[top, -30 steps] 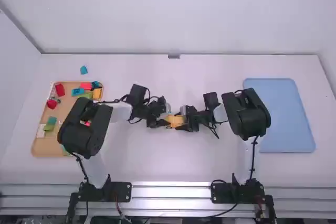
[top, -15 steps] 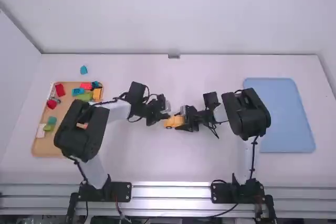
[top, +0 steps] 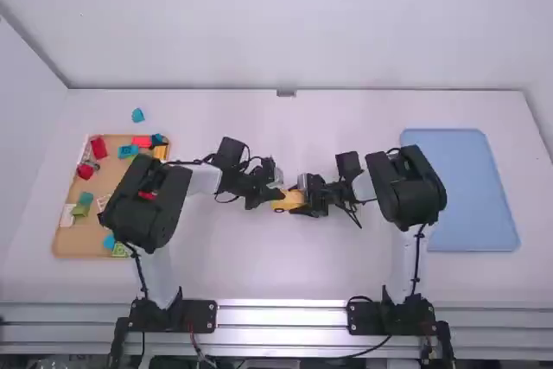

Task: Assemble lego blocks to make yellow taxi

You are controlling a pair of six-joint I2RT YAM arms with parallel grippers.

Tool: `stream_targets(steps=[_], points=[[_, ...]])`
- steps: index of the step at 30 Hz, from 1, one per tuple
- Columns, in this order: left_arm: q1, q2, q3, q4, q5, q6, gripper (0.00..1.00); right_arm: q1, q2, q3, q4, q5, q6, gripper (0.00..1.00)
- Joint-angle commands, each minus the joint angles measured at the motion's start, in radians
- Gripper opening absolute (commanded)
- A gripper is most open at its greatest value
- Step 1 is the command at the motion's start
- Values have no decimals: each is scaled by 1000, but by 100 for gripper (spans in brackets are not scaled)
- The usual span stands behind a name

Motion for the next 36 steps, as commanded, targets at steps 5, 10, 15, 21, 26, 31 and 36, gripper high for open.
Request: stream_targets(steps=[5, 10, 15, 21, 26, 31, 36], points=[[-32, 68, -29, -106, -313, -36, 2, 13, 11, -6, -2, 21, 8, 47], [-31, 6, 42, -150, -203, -27, 2, 15, 11, -6, -2, 21, 8, 48], [-6, -163, 164, -322, -196, 45, 2, 13, 11, -6, 0, 28, 8, 49], [48, -368, 199, -412, -256, 28, 8, 13, 11, -6, 30, 50, 19, 54], [99, -433, 198, -417, -397, -171, 99, 11, 11, -1, 80, 122, 90, 71], [122, -438, 198, -419, -507, -319, 99, 10, 0, 35, -8, 139, 88, 94], [164, -458, 199, -380, -649, -516, 99, -15, -110, 77, -242, 252, 86, 98]])
